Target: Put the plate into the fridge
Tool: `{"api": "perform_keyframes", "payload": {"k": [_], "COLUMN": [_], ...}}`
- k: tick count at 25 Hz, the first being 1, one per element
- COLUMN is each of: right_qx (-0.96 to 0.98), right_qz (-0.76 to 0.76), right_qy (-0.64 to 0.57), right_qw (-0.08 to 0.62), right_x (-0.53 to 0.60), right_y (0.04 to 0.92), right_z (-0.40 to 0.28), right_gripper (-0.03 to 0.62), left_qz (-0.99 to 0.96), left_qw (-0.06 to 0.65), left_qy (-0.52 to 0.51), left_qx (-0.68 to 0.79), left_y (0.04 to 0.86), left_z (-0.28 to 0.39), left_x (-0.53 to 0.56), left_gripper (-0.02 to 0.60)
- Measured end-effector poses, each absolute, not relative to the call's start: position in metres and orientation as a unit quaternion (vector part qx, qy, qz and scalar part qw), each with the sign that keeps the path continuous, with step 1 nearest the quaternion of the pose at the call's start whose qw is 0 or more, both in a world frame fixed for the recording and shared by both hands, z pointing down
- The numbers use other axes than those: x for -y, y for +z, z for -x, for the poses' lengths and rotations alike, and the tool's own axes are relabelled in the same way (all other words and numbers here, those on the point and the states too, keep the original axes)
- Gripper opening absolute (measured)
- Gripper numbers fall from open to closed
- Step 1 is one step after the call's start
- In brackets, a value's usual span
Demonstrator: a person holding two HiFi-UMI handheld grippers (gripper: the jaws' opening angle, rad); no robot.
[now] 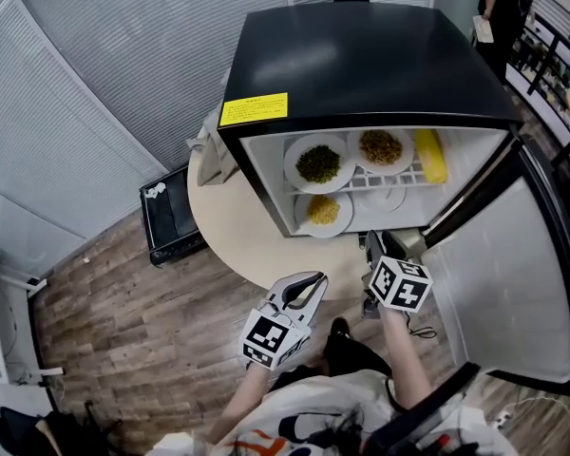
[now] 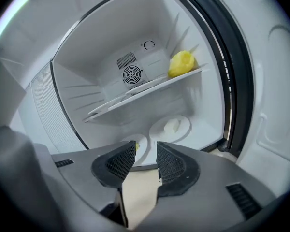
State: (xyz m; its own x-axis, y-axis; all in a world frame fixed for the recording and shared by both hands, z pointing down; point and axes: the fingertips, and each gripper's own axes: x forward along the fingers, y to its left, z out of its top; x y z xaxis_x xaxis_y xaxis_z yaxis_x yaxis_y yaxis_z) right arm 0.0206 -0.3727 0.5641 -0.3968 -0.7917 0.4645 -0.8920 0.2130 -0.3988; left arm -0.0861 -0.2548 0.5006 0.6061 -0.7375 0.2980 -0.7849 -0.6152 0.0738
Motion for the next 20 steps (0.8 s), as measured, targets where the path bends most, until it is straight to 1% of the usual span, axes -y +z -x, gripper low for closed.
{"api": "perform_keyframes", "payload": {"k": [20], "right_qx": [0.799], "right_qz": [-0.511], "right_qy": [0.31], "right_qw": [0.074], "right_x": [0.238], "right_y": [0.538], "right_z": [0.032], "right_gripper": [0.126], "left_qz": [-0.895], "left_qw": [0.067], "left_qy": [0.093], "left_qx": [0.431], "left_y": [0.475], "left_z": [0.117], "left_x": [0.153], "left_gripper": [0.026]}}
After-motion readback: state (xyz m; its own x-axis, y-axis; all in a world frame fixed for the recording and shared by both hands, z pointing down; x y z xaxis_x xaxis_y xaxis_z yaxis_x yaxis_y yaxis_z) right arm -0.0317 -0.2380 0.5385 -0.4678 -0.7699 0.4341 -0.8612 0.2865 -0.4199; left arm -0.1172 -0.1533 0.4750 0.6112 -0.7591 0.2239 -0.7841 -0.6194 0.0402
